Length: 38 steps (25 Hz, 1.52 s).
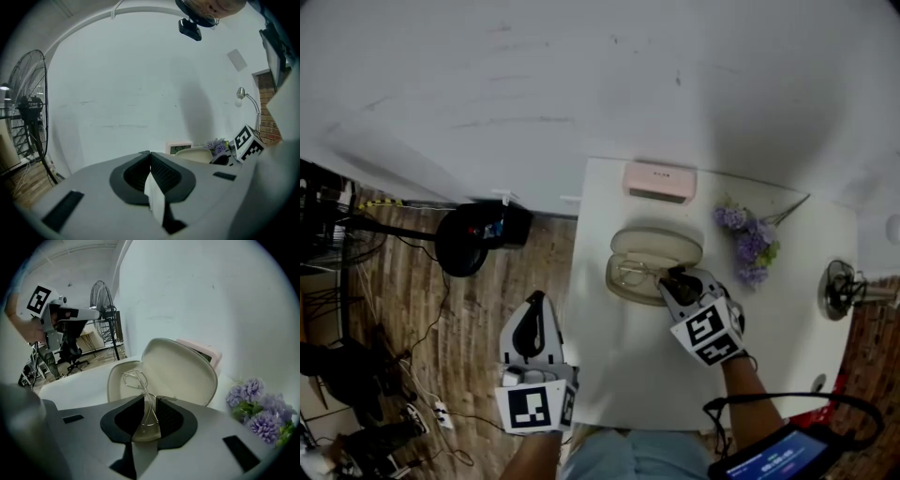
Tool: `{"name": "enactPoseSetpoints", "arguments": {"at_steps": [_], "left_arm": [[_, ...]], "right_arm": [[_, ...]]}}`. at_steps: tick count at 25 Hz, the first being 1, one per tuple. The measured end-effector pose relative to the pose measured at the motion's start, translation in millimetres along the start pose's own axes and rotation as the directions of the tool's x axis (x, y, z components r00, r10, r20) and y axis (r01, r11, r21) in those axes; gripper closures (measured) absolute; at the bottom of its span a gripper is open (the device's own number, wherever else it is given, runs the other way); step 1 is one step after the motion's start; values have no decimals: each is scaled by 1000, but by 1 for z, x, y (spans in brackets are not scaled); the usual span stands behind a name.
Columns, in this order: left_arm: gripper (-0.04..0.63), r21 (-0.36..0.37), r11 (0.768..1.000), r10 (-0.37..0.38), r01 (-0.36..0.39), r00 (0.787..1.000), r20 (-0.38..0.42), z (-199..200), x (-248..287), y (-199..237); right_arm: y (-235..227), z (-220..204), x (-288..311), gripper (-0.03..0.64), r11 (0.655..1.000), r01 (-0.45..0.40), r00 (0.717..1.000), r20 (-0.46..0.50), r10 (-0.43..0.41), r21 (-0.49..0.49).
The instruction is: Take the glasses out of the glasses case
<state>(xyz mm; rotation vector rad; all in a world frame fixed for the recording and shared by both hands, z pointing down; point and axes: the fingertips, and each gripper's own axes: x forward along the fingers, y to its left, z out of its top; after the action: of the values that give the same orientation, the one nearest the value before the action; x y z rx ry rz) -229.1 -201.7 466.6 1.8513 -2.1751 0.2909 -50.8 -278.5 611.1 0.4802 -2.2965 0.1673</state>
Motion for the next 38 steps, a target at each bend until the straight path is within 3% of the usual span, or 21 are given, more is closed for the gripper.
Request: {"name": "enactPoseSetpoints", "arguments": {"at_steps": [8,15,38], "left_arm": [[589,-2,1000,-6,6,1000,9,2,2,-2],[589,3,1000,-2,2,1000,16,4,0,-3],[589,35,999,-20,18,998,61,28,-14,-12]], "right_arm": [[4,0,4,568,996,-14,999,-49,10,-89],[3,0,3,577,993,1,999,-36,-5,-121],[-16,37,-24,589,985,139,984,126,-126,-102]]}}
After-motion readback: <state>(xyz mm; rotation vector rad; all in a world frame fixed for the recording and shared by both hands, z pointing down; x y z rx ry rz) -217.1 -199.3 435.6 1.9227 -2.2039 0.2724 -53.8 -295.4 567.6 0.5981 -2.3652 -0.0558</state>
